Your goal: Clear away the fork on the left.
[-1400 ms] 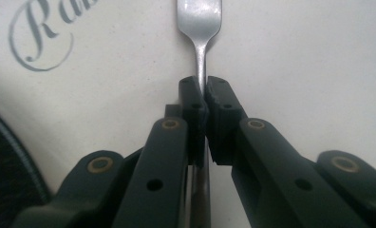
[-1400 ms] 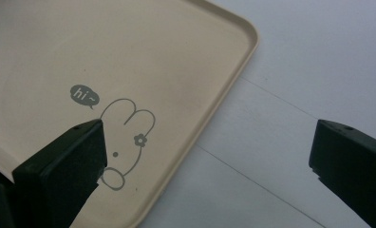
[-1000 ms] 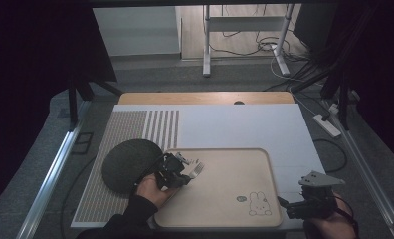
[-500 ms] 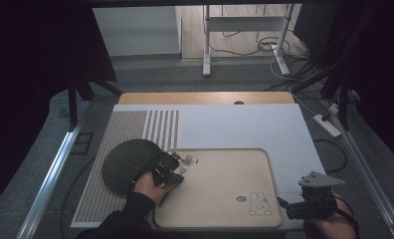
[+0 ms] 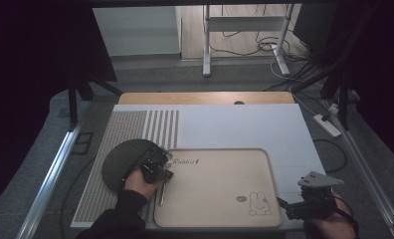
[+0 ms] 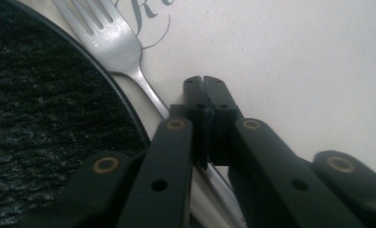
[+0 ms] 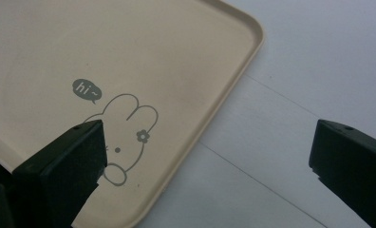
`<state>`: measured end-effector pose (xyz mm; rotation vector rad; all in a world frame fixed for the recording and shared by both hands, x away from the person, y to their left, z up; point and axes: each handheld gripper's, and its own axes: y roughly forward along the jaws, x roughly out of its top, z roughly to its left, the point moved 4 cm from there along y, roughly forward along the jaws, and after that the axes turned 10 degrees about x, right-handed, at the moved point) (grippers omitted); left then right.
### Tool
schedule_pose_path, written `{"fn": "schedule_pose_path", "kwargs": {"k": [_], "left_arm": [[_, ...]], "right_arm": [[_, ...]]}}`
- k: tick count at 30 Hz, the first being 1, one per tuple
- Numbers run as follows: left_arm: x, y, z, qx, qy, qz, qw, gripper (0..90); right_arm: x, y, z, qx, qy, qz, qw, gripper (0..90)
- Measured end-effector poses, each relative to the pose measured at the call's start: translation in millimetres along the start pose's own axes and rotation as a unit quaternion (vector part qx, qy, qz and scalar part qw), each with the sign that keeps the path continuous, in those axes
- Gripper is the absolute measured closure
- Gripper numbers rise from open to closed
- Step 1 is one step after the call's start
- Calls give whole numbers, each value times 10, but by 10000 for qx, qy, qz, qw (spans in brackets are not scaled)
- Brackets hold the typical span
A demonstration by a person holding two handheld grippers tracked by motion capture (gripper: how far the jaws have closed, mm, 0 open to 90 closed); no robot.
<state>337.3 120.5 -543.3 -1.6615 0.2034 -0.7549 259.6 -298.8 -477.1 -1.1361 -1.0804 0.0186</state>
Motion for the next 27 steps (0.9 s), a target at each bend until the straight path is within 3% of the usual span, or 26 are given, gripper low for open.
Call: {"fn": "schedule_pose_path", "kwargs": {"k": [7, 10, 18, 27], "left_arm": [[29, -67, -13, 41, 17, -234, 9997, 693], [31, -116, 15, -93, -50, -444, 9990, 565], [14, -188, 51, -313, -104, -696, 9970, 368], [-22, -303, 104, -367, -105, -1026, 9940, 168]], "right_arm": [[-1, -1, -2, 3, 13, -5, 10000, 0], [0, -3, -4, 6, 23, -3, 10000, 0], [-1, -6, -11, 18, 52, -26, 10000, 0], [-1, -6, -12, 24, 60, -30, 10000, 0]]}}
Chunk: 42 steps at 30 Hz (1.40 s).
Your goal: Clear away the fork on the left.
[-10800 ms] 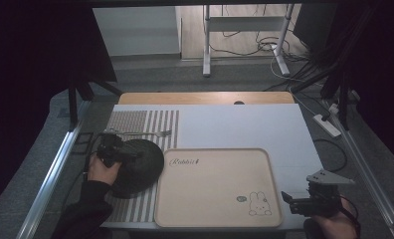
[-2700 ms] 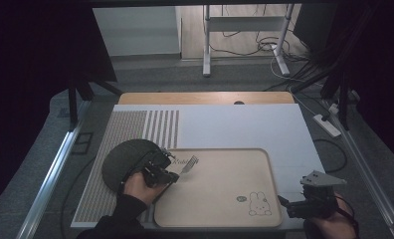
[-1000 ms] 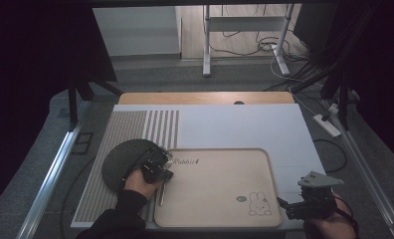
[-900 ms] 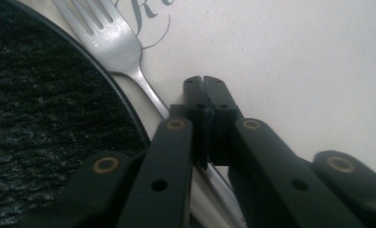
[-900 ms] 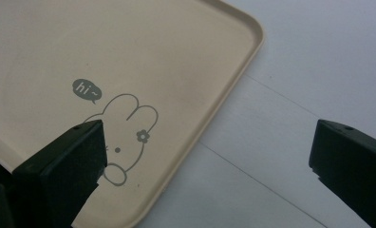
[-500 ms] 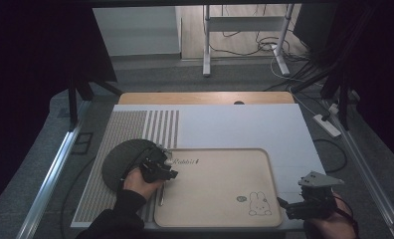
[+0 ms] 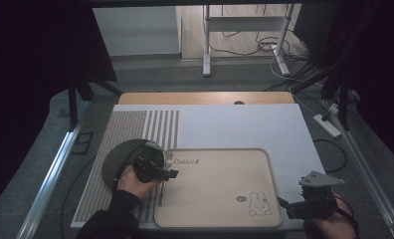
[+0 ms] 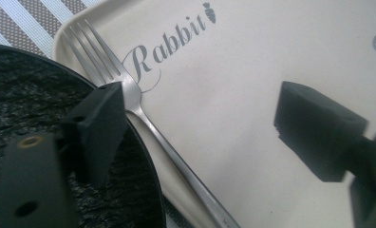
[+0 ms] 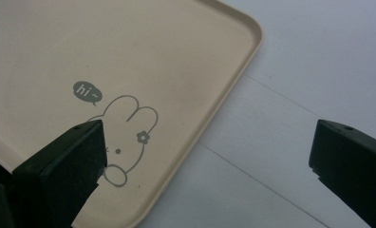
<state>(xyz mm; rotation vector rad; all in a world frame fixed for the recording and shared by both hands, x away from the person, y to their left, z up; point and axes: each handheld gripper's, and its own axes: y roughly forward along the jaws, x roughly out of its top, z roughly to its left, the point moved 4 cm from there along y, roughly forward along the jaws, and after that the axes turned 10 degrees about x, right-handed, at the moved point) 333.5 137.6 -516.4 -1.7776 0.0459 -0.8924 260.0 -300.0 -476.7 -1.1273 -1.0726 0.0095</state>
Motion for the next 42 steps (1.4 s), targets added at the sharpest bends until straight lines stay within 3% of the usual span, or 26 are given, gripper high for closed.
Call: {"fn": "schedule_pose_path", "kwargs": {"k": [5, 8, 13, 18, 23, 29, 35, 42], "left_arm": [[-13, -56, 11, -73, 10, -96, 9999, 52], [-22, -91, 24, -85, 6, -193, 9998, 27], [-51, -149, 52, -125, -63, -347, 9993, 17], [-86, -217, 90, 45, -126, -627, 9979, 0], [-119, -278, 111, 66, -198, -819, 9964, 0], [-157, -342, 99, 141, -87, -1050, 9943, 0], [-210, -395, 87, 138, -31, -1122, 9936, 0], [-277, -479, 52, 180, 178, -1354, 9905, 0]], "right_arm": [[0, 0, 0, -1, 0, 2, 10000, 0], [0, 0, -1, 0, 3, 0, 10000, 0], [0, -2, -2, -6, 11, 1, 10000, 0], [1, -6, -2, 1, 17, -9, 10000, 0], [2, -7, -3, 3, 37, -37, 10000, 0], [2, -8, -6, 6, 54, -52, 10000, 0], [2, -9, -6, 7, 53, -53, 10000, 0], [2, -8, -4, 8, 52, -51, 10000, 0]]}}
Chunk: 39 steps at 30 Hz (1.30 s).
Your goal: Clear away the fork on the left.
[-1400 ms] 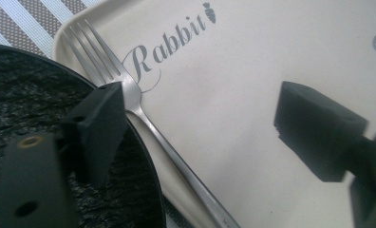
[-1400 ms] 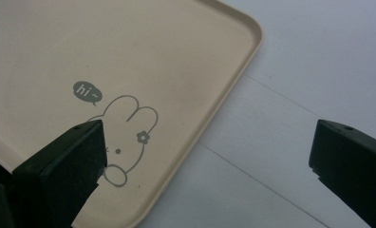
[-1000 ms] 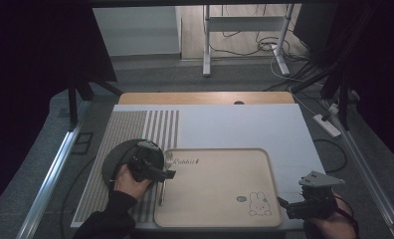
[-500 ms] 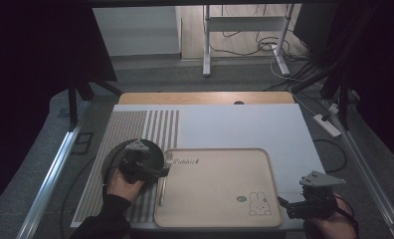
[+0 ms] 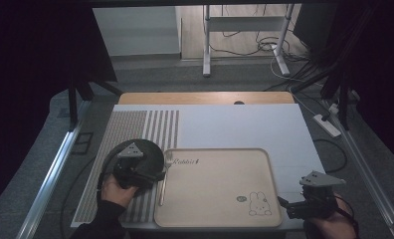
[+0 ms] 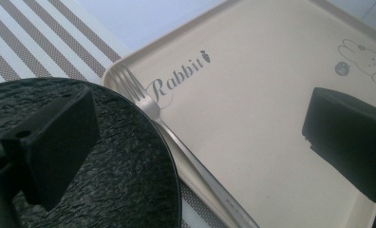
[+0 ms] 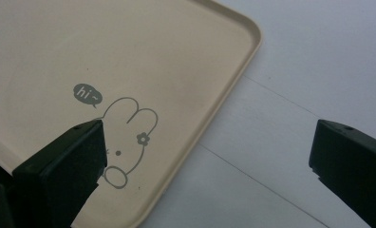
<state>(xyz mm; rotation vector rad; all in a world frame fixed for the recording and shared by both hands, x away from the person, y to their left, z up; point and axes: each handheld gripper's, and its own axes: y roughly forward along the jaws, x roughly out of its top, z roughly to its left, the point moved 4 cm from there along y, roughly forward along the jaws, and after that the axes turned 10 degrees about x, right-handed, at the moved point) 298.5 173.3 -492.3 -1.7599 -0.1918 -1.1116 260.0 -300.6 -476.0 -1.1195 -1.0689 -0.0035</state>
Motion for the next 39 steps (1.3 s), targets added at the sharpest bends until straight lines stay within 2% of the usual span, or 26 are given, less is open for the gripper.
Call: {"fn": "schedule_pose_path", "kwargs": {"k": [6, 14, 29, 39], "left_arm": [[-52, -59, 8, -59, -85, -40, 9999, 0], [-106, -120, -12, -59, -24, -137, 9999, 0], [-244, -256, 21, 91, -228, -113, 9996, 0], [-355, -367, 56, 306, -378, -99, 9988, 0]], "right_arm": [[1, 1, -1, -2, -10, -1, 10000, 0], [0, 1, -3, -11, -29, 14, 10000, 0], [0, -2, -8, -11, 0, -6, 10000, 0], [1, -7, -13, -15, 30, -38, 10000, 0]]}}
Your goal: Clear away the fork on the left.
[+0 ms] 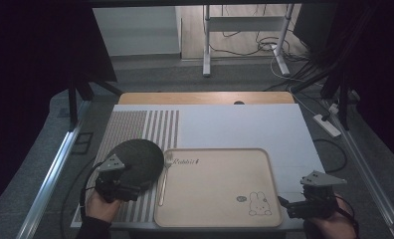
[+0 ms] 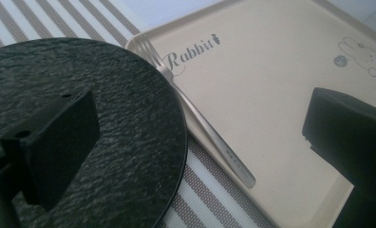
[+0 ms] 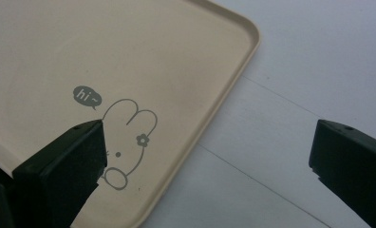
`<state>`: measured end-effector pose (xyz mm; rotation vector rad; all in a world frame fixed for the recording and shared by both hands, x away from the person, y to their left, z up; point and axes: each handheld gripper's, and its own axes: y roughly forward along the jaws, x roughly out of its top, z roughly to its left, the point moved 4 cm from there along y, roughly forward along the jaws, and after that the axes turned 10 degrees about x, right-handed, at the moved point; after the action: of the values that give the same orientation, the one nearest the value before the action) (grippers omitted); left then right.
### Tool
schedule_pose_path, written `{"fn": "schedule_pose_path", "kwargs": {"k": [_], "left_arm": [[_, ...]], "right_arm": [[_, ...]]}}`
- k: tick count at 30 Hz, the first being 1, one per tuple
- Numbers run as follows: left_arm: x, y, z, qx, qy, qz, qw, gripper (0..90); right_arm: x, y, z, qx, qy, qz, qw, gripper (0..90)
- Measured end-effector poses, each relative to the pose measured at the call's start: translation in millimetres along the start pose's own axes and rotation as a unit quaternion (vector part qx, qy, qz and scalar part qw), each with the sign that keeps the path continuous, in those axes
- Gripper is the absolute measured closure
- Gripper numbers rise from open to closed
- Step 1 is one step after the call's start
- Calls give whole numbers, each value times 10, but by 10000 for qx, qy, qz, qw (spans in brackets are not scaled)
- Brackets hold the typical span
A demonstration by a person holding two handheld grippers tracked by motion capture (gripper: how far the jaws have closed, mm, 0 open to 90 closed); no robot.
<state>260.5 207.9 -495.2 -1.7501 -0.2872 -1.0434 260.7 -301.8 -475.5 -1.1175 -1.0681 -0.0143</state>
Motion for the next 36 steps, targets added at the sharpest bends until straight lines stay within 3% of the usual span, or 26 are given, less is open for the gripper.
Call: {"fn": "schedule_pose_path", "kwargs": {"k": [36], "left_arm": [[-343, -419, 55, 542, -442, -73, 9975, 0]], "right_arm": [[-6, -21, -10, -25, 96, -69, 9999, 0]]}}
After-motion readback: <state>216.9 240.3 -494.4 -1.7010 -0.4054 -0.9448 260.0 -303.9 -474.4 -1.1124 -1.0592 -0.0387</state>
